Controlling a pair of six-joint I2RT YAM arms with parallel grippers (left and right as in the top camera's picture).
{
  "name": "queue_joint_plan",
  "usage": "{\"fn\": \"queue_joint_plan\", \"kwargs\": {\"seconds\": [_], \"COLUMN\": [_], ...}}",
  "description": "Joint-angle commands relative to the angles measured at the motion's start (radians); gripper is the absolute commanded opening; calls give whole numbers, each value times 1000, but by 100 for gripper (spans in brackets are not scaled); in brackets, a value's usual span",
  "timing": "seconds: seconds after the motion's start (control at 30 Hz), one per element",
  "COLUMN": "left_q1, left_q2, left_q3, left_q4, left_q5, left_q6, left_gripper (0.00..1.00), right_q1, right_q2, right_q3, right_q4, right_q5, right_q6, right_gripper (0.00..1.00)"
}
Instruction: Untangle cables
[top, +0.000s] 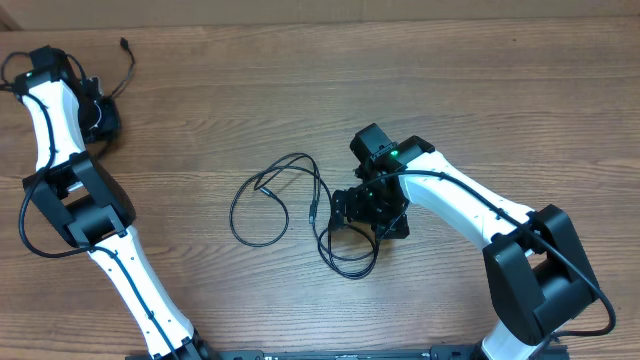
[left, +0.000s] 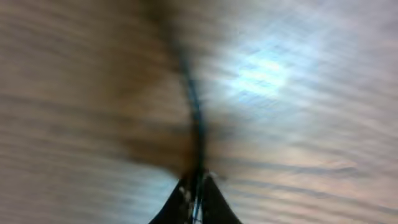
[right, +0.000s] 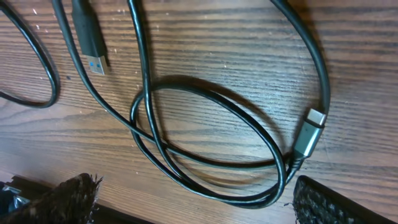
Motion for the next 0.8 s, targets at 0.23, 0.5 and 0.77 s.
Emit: {"fn": "queue_joint_plan", "kwargs": {"seconds": [0.23,0.5,0.77], "left_q1": [-54,-64,-64], "left_q2": [14,14,14], "left_q3": [-7,-6,-6], "left_q4": [157,345,383], "left_q5": [227,420,498], "left_q6": [-313,-558,-545], "left_gripper": [4,6,100], "right_q1": [8,8,8], "right_q2": [-18,-18,-18], "right_q3": [-4,-4,-4], "right_q4": [0,-8,-8], "right_q5": [8,9,8], "right_q6": [-3,-3,-4], "right_gripper": [100,100,100]}}
